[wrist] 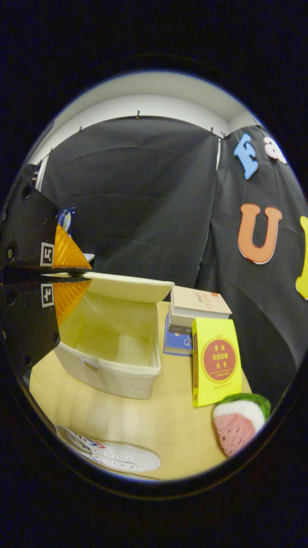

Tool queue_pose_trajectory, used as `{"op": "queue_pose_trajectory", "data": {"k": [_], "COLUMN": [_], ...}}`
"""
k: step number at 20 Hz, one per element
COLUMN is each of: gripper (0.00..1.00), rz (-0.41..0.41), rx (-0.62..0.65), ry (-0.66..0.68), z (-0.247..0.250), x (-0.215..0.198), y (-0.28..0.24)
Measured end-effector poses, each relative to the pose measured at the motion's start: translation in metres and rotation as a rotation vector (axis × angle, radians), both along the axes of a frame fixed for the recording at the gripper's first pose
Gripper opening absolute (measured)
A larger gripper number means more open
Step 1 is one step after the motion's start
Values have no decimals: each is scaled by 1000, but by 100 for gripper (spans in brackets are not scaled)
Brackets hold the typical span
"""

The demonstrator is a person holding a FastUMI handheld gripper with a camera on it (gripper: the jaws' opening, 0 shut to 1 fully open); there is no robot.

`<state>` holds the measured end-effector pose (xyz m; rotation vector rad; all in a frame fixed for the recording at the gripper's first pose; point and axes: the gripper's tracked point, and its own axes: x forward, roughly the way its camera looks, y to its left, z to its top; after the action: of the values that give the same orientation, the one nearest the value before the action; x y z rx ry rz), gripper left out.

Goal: Open the storage box then place both shoes into the box .Put the left shoe in first, then the right shoe, with the right side of both shoes facing outward in a uniform manner.

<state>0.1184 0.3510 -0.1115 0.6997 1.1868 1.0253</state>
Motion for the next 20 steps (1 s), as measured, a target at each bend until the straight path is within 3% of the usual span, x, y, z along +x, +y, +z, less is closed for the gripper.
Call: {"op": "queue_pose_trajectory", "data": {"k": [11, 14, 17, 20], "gripper": [4, 14, 56, 80], "rz": [45, 50, 65, 64], "rx": [-115, -179, -235, -289], "ry": [-155, -239, -262, -278], "z": [52, 58, 59, 52], "x": [-4, 1, -4, -2], "y": [138, 168, 184, 179]}}
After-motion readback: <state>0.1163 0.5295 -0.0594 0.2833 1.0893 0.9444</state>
